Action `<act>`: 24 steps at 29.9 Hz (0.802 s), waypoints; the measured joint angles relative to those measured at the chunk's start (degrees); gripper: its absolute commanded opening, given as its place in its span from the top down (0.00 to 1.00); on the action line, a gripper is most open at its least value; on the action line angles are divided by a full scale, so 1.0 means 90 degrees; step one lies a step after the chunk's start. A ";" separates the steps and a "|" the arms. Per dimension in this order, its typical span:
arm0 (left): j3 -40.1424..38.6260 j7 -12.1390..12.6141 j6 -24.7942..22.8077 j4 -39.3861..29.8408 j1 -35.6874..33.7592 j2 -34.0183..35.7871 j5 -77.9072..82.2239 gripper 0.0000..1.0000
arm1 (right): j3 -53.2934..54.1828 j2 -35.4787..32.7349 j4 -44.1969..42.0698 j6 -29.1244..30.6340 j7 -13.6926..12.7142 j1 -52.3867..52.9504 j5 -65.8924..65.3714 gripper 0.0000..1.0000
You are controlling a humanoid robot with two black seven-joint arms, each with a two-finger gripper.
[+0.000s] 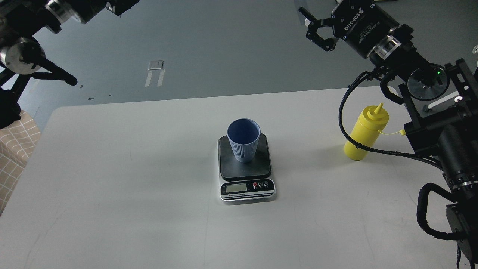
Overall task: Pour seasoning into cup on scale with both arms
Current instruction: 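Release the cup and raise the left gripper away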
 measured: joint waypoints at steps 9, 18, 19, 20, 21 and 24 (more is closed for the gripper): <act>-0.0017 -0.0018 -0.0002 0.0620 0.0489 -0.0058 -0.1596 0.02 | 0.0078 -0.0019 -0.0025 -0.0002 0.0000 -0.0017 0.0008 0.00; -0.0753 0.0007 -0.0002 0.0639 0.1331 -0.0154 -0.1986 0.02 | 0.0084 -0.0042 -0.0025 -0.0040 0.0000 -0.0068 0.0051 0.00; -0.0897 0.0007 -0.0002 0.0639 0.1481 -0.0176 -0.1986 0.02 | 0.0084 -0.0048 -0.0025 -0.0045 0.0000 -0.0079 0.0107 0.00; -0.1019 0.0007 -0.0002 0.0639 0.1633 -0.0195 -0.1986 0.02 | 0.0084 -0.0061 -0.0025 -0.0048 0.0000 -0.0098 0.0180 0.00; -0.1092 0.0007 -0.0001 0.0639 0.1732 -0.0205 -0.1985 0.02 | 0.0085 -0.0077 -0.0025 -0.0049 0.0000 -0.0119 0.0235 0.00; -0.1219 -0.0014 -0.0002 0.0637 0.1966 -0.0251 -0.1983 0.02 | 0.0085 -0.0162 -0.0025 -0.0050 0.0000 -0.0175 0.0369 0.00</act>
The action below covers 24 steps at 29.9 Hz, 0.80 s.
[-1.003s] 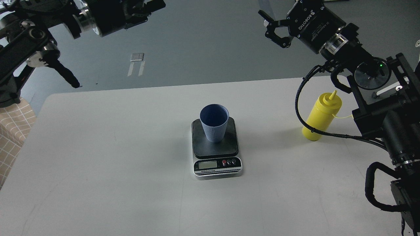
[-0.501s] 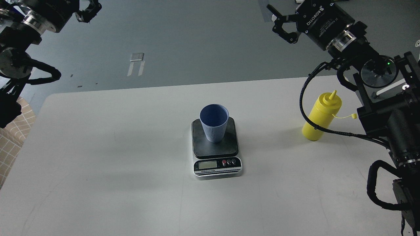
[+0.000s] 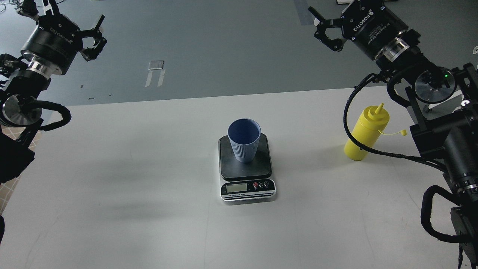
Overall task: Pour seasoning into cup on scale with both arms
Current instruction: 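Release the cup and raise the left gripper away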
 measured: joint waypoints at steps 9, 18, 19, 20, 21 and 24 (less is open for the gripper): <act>-0.0273 -0.0019 0.0000 -0.0003 0.0204 -0.0047 0.0002 0.02 | 0.0000 -0.0072 0.0032 -0.0001 0.0000 -0.0116 0.0109 0.00; -0.0284 -0.0008 0.0000 -0.0009 0.0211 -0.0044 0.0002 0.02 | 0.0023 -0.0063 0.0036 -0.0019 0.0000 -0.0080 0.0461 0.00; -0.0284 -0.0008 0.0000 -0.0009 0.0212 -0.0051 0.0002 0.02 | 0.0025 -0.0063 0.0035 -0.0040 0.0000 -0.0059 0.0565 0.00; -0.0284 -0.0008 0.0000 -0.0013 0.0212 -0.0059 0.0002 0.02 | 0.0026 -0.0069 0.0034 -0.0071 0.0000 -0.0026 0.0690 0.00; -0.0283 -0.0008 0.0000 -0.0018 0.0212 -0.0063 0.0002 0.02 | 0.0027 -0.0083 0.0032 -0.0114 -0.0003 0.0002 0.0804 0.00; -0.0273 0.0008 0.0000 -0.0023 0.0212 -0.0067 0.0005 0.02 | 0.0032 -0.0143 0.0022 -0.0228 -0.0009 0.0106 0.1052 0.00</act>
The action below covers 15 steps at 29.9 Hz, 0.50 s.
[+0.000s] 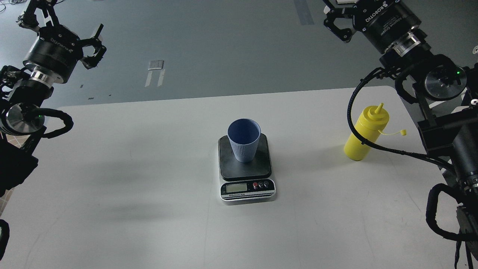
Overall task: Pour seasoning into cup on scale with both arms
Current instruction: 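Release the cup and raise the left gripper away, then lower the right gripper to the yellow squeeze bottle and grasp it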
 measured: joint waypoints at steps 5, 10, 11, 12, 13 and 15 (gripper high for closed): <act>0.0022 0.0009 0.0000 -0.0001 0.0000 0.0000 0.0007 0.02 | 0.0000 -0.0027 -0.0012 -0.0295 -0.0002 0.0031 0.0343 0.00; 0.0053 0.0013 0.0000 -0.0001 0.0002 -0.0001 0.0007 0.02 | 0.0062 -0.0330 -0.0005 -0.0815 -0.0004 -0.0018 0.1375 0.00; 0.0057 0.0013 0.0000 -0.0001 0.0006 -0.0001 0.0007 0.02 | 0.0065 -0.0435 0.0007 -0.0853 -0.0010 -0.0052 0.1619 0.00; 0.0061 0.0013 0.0000 -0.0001 0.0007 -0.0001 0.0007 0.02 | 0.0066 -0.0527 0.0028 -0.0874 -0.0015 -0.0083 0.1774 0.00; 0.0062 0.0013 0.0000 -0.0001 0.0007 -0.0001 0.0007 0.02 | 0.0067 -0.0630 0.0055 -0.0892 -0.0019 -0.0124 0.1950 0.00; 0.0065 0.0013 0.0000 -0.0001 0.0007 -0.0001 0.0007 0.02 | 0.0070 -0.0823 0.0157 -0.0912 -0.0032 -0.0262 0.2211 0.00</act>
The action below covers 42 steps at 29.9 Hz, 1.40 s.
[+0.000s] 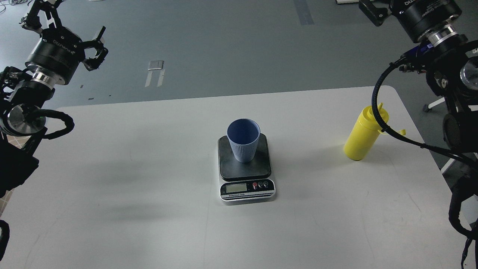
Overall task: Pour seasoning into cup on scale with both arms
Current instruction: 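Lower the right gripper to the yellow squeeze bottle and grasp it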
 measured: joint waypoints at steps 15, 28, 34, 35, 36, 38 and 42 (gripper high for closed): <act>0.0044 0.0020 0.0000 0.0002 0.0062 -0.0006 0.0029 0.02 | 0.0346 -0.1212 0.1749 0.0018 -0.0163 -0.2183 0.1470 0.00; 0.0048 0.0021 0.0000 0.0004 0.0081 -0.0019 0.0067 0.02 | 0.1759 -0.1013 0.3618 0.0107 -0.0263 -0.5360 0.1762 0.00; 0.0049 0.0021 0.0000 0.0003 0.0089 -0.0018 0.0068 0.02 | 0.1888 -0.0489 0.3716 0.0138 -0.0265 -0.6031 0.1762 0.00; 0.0051 0.0021 0.0000 0.0002 0.0090 -0.0015 0.0068 0.02 | 0.1888 -0.0384 0.3716 0.0144 -0.0266 -0.6109 0.1762 0.00; 0.0051 0.0021 0.0000 0.0001 0.0090 -0.0008 0.0068 0.02 | 0.1885 -0.0291 0.3716 0.0161 -0.0265 -0.6175 0.1760 0.00; 0.0051 0.0021 0.0000 0.0001 0.0098 0.0013 0.0068 0.02 | 0.1864 -0.0196 0.3722 0.0204 -0.0267 -0.6280 0.1748 0.00; 0.0051 0.0021 0.0000 0.0001 0.0141 0.0027 0.0068 0.02 | 0.1820 -0.0147 0.3736 0.0322 -0.0271 -0.6485 0.1741 0.00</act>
